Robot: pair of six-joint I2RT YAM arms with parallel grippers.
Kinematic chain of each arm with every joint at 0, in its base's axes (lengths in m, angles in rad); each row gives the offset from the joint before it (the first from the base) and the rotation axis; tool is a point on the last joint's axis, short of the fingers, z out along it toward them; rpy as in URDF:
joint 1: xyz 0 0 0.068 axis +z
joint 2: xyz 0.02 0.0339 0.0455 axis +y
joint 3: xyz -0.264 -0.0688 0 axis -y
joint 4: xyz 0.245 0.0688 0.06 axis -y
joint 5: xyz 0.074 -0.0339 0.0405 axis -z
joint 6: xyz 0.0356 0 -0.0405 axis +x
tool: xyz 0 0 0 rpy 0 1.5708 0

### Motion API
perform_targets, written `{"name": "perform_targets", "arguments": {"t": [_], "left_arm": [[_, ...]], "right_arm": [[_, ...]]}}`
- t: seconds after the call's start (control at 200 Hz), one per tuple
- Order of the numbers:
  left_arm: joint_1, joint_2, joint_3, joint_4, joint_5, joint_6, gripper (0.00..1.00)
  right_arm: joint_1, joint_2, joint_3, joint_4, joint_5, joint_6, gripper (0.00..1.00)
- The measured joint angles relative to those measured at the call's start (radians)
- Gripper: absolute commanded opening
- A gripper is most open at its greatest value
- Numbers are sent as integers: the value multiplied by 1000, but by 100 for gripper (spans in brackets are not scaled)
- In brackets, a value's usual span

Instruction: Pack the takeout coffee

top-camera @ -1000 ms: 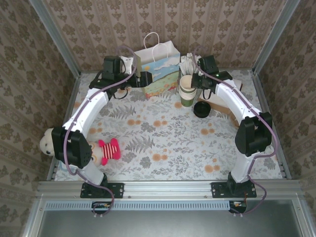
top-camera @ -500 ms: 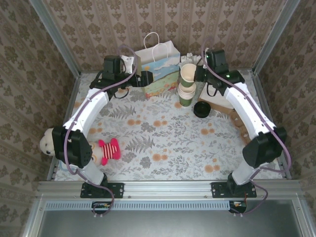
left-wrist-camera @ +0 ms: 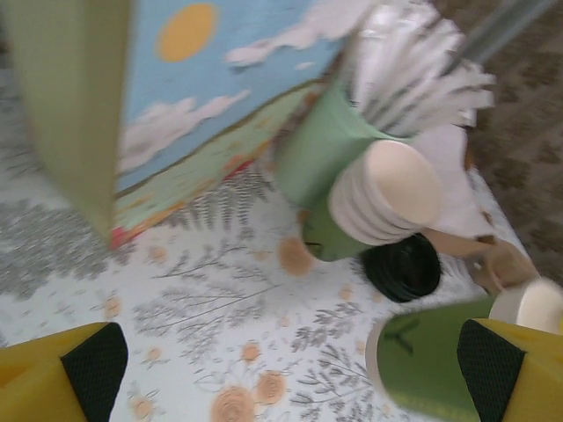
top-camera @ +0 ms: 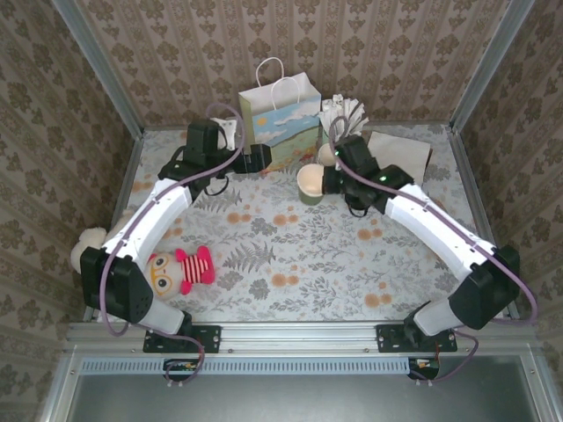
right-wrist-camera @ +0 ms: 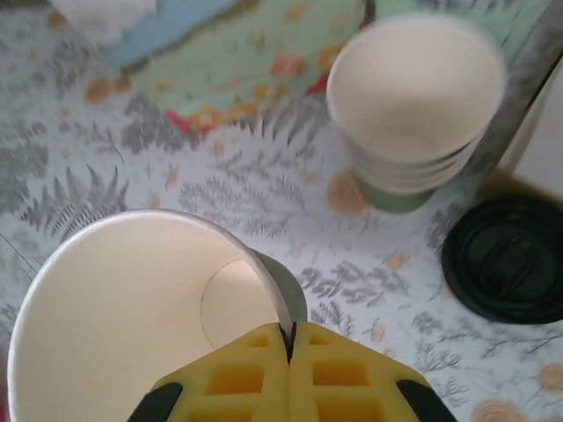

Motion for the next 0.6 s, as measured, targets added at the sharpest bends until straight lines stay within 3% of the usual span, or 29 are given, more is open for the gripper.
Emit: {"name": "perform_targets", "arguments": {"t": [0.275, 0.6], "left_arm": [[13, -19, -108, -7, -98, -163, 100], [-10, -11, -154, -151, -220, -301, 100]], "right_arm": [[98, 74, -140, 136, 33, 21, 0], [119, 126, -191, 227, 56, 2, 0]]}}
